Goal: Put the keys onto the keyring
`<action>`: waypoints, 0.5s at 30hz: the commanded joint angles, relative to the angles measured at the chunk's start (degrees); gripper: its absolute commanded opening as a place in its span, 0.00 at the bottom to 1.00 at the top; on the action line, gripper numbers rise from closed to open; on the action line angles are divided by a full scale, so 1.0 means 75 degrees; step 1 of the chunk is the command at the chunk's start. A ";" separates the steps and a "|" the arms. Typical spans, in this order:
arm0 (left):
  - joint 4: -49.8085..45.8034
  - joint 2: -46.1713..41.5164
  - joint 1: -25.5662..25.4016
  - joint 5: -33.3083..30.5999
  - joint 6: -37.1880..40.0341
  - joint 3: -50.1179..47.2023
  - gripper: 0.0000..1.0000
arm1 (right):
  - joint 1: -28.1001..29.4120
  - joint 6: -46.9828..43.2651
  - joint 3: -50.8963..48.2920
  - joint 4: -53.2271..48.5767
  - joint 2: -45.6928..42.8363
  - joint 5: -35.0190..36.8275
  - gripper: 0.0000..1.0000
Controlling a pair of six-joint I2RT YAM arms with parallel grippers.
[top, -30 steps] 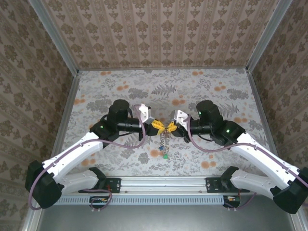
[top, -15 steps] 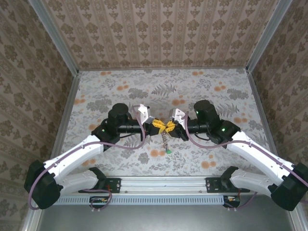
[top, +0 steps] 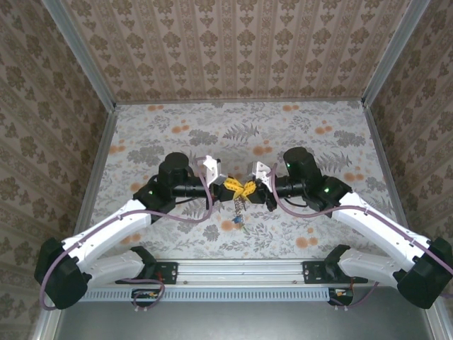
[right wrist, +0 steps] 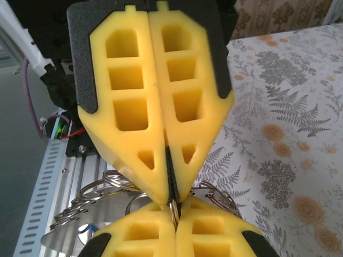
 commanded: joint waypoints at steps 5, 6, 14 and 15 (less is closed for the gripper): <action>-0.2497 -0.0085 0.0057 -0.0319 0.1312 0.0825 0.28 | 0.0165 -0.1169 0.1077 -0.1807 0.0130 0.0936 0.00; -0.2627 -0.0006 0.0041 -0.0321 0.1334 0.0907 0.29 | 0.0190 -0.1256 0.1198 -0.1944 0.0188 0.1090 0.00; -0.2924 0.0488 -0.0202 -0.0525 0.1433 0.1361 0.30 | 0.0737 -0.1756 0.1813 -0.2926 0.0759 0.2356 0.00; -0.2913 0.0510 -0.0219 -0.0545 0.1456 0.1369 0.30 | 0.0787 -0.1760 0.1828 -0.2944 0.0790 0.2446 0.00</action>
